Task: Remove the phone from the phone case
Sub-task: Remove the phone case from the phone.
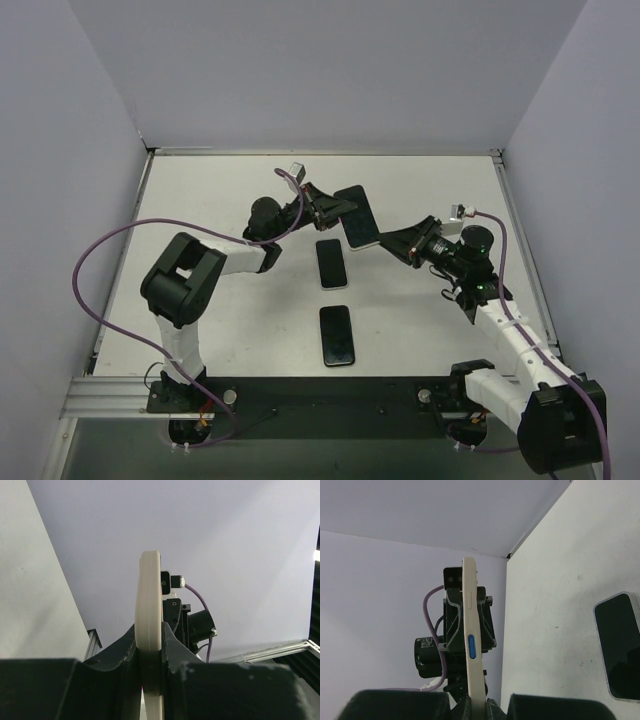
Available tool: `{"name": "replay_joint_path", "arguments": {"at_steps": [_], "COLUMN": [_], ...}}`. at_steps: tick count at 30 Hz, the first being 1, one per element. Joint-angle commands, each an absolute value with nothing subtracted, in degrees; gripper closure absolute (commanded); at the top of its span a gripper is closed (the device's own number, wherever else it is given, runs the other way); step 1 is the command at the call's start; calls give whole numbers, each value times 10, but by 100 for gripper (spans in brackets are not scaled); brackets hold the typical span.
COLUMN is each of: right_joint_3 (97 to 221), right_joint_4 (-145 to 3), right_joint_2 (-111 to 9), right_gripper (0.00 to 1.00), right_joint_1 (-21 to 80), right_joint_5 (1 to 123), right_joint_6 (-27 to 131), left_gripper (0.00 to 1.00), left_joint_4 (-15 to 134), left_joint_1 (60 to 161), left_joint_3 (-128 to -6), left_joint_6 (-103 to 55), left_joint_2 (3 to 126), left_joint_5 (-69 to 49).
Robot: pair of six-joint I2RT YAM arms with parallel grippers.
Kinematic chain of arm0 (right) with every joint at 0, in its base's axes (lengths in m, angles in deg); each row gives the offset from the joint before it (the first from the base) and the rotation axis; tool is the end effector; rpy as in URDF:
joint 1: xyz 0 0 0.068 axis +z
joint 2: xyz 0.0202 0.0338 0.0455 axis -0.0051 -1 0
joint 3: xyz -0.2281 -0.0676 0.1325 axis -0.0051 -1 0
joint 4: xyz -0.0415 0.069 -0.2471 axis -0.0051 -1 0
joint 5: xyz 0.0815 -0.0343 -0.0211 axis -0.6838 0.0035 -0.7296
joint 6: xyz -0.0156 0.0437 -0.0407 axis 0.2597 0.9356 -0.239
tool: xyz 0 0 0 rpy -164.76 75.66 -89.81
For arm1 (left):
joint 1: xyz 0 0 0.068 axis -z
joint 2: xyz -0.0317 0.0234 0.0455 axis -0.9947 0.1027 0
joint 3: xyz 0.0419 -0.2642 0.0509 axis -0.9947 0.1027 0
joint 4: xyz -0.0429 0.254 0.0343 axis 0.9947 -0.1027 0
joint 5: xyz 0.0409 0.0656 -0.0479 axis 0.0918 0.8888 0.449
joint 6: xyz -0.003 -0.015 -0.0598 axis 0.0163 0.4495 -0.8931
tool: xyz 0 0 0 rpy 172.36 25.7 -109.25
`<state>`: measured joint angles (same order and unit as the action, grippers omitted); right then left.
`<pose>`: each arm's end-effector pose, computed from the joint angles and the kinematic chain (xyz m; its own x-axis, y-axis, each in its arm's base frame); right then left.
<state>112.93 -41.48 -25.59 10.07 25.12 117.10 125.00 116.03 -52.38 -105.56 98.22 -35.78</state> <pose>0.2151 0.0702 0.2831 -0.7561 0.5588 -0.3407 -0.2952 0.1735 0.9396 0.3369 -0.2407 0.2387 -0.9080 -0.4085 -0.0931 0.1758 -0.1698 -0.9697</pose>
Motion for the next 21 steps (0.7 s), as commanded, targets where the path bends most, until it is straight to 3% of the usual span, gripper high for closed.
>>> {"name": "replay_joint_path", "arguments": {"at_steps": [1,9,14,21], "right_joint_3": [1108,1082,1121,1108], "right_joint_4": [-319,-200,-210,62], "right_joint_2": [-258,-268,-269,-369], "right_gripper": [100,100,100,100], "right_joint_1": [100,110,118,126], "right_joint_5": [258,280,295,346], "right_joint_6": [1225,1334,1390,1617], "left_gripper": [100,100,100,100], "left_joint_4": [1340,1342,1396,1495], "left_joint_1": [1163,1166,1191,1208], "left_joint_3": [-527,-531,-559,-572], "left_joint_6": [-1077,-1083,-1091,-1122], "left_joint_2": [959,949,946,968], "left_joint_5": [-338,-312,-276,-232]}}
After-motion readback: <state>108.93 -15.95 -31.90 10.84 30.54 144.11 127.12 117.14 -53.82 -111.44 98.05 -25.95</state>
